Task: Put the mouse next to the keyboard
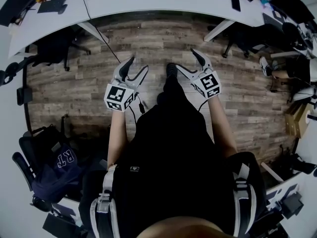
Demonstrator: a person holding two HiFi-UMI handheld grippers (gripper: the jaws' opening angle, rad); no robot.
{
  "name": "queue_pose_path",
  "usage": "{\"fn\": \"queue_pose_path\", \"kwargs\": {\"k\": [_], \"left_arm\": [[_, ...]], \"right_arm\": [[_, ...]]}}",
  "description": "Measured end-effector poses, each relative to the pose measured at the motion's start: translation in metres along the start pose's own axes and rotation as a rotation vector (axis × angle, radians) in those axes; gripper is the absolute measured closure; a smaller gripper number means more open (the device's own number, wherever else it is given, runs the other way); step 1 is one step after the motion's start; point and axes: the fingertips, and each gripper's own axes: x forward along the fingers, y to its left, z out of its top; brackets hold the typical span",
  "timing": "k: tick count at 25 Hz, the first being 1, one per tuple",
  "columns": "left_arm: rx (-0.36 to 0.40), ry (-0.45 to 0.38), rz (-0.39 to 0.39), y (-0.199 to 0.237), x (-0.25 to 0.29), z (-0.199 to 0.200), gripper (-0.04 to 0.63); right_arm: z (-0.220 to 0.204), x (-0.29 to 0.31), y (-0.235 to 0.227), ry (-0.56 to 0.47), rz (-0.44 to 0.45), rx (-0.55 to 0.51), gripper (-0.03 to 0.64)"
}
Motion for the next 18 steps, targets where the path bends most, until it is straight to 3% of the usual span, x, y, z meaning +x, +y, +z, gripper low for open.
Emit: {"fn": "queue_pose_path", "kwargs": {"k": [18], "left_arm": [[-0.042, 0.001, 0.11, 0.045, -0.002, 0.0, 0.332]], "right_arm": [[0.011, 0.052, -0.009, 0.003, 0.095, -0.009, 0.242]]}}
